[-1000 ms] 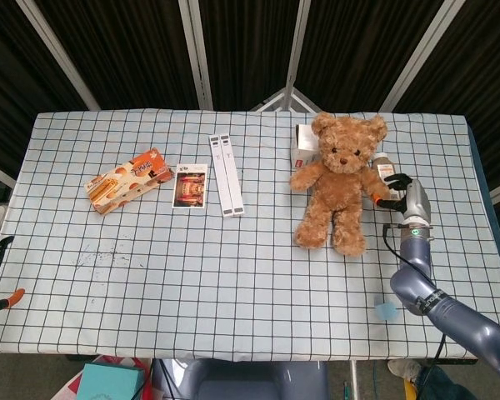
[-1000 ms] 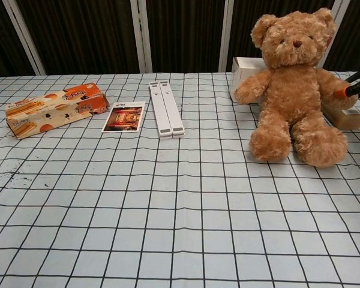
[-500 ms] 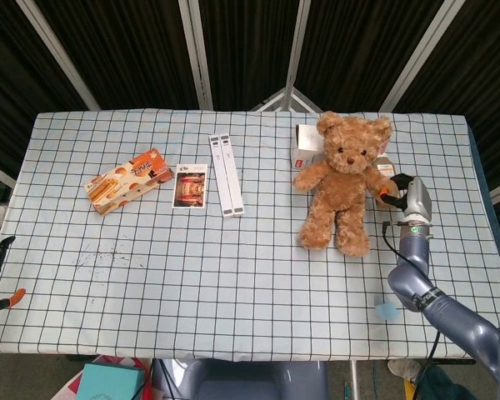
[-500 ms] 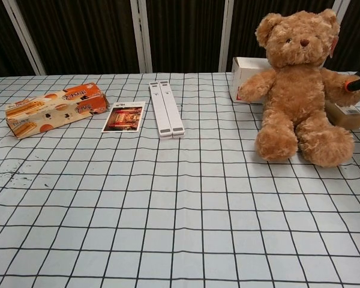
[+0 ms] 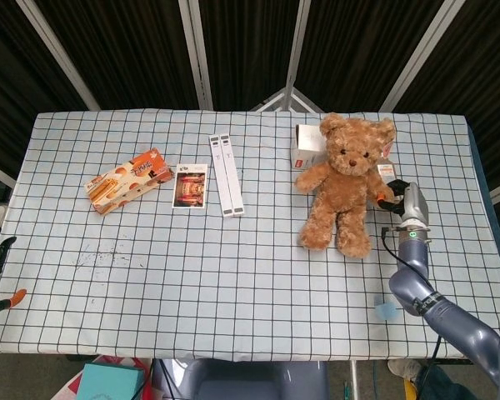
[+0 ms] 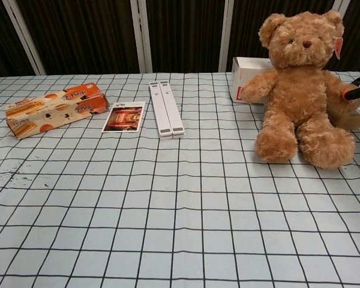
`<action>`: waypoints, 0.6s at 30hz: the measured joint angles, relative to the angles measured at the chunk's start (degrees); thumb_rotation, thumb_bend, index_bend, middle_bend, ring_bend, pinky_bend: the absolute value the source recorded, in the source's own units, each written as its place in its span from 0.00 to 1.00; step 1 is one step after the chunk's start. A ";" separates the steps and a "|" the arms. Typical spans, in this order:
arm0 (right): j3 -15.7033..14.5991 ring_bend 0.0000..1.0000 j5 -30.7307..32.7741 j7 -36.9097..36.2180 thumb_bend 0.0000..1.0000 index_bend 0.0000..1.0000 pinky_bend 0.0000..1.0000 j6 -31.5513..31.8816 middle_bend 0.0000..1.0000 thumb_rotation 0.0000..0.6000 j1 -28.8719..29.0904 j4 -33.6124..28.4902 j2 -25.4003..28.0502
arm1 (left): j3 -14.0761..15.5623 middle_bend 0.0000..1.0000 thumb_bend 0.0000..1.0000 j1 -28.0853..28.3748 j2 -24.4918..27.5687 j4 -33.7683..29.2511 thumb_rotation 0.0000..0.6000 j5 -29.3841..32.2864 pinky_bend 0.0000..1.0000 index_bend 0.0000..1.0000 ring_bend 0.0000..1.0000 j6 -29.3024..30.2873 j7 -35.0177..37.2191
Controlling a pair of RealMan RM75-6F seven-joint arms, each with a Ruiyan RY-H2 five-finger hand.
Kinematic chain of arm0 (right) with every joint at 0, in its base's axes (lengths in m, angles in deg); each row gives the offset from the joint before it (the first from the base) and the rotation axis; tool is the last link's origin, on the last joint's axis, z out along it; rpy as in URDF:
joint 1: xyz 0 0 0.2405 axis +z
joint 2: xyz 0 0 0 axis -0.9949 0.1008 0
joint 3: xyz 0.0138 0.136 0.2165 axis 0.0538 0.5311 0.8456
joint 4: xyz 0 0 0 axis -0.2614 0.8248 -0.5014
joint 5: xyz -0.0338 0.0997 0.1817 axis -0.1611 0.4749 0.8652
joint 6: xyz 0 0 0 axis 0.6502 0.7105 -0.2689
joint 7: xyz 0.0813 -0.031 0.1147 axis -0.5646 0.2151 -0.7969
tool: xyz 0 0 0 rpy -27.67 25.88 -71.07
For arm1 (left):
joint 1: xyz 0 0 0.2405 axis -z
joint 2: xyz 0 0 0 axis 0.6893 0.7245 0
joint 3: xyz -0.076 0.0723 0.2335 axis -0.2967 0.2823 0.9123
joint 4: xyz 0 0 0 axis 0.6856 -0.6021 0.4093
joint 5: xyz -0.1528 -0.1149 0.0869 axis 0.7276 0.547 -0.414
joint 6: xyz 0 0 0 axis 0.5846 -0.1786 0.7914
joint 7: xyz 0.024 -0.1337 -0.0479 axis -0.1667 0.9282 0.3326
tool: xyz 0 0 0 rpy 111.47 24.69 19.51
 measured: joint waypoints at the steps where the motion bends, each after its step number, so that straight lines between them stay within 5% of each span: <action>1: 0.17 0.34 -0.53 0.08 0.56 0.55 0.00 0.52 0.54 1.00 0.05 -0.29 0.06 | -0.01 0.00 0.24 0.02 0.00 0.01 1.00 0.06 0.03 0.14 0.00 -0.04 0.01; 18: 1.45 0.34 -2.79 2.19 0.56 0.55 0.00 2.17 0.54 1.00 0.11 -0.99 -1.24 | 0.04 0.00 0.24 0.12 0.11 0.02 1.00 0.17 0.03 0.14 0.00 -0.15 0.19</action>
